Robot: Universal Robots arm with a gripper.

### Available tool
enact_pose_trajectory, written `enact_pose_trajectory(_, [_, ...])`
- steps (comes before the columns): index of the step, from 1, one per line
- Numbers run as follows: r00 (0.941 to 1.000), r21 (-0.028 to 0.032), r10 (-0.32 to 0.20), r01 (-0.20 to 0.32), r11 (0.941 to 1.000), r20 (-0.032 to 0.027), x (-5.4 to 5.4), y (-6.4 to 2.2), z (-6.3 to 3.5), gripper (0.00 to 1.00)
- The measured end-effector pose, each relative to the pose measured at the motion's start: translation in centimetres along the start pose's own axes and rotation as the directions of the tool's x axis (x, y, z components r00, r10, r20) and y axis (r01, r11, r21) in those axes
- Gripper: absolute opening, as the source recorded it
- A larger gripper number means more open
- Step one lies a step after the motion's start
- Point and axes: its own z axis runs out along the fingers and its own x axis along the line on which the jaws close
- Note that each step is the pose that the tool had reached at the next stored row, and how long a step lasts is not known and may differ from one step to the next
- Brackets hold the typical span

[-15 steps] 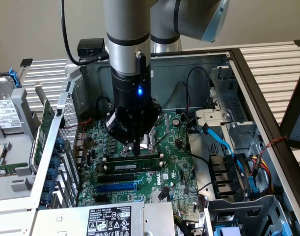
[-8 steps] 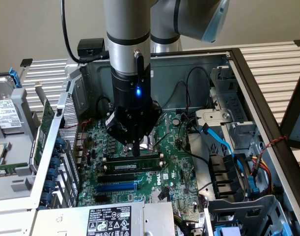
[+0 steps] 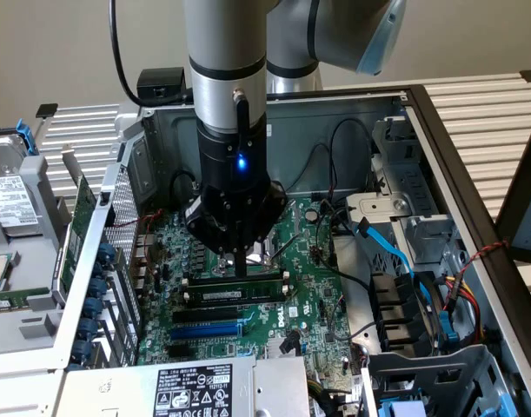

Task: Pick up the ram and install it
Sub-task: 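Press down the ram until it locks into place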

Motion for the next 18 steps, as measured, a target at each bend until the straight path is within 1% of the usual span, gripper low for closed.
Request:
enact_pose_trajectory(3, [0.9992,-0.0002,0.039,-0.039,0.9992,-0.0015,0.0,0.0,0.01,0.11])
enact_pose_trajectory(6, [0.9971,0.0,0.076,-0.076,0.9971,-0.0027,0.0,0.0,0.02,0.11])
enact_pose_trajectory(11, [0.9913,0.0045,0.131,-0.131,0.9913,-0.0017,-0.01,0.0,0.05,0.11])
enact_pose_trajectory(12, [0.9905,0.0047,0.138,-0.138,0.9905,-0.0017,0.0,0.0,0.05,0.11])
enact_pose_trajectory(16, [0.9904,0.0048,0.138,-0.138,0.9904,-0.0016,-0.03,0.0,0.05,0.11])
enact_pose_trajectory(18, [0.9901,0.0078,0.14,-0.14,0.9901,-0.0014,-0.26,-0.04,0.08,0.11])
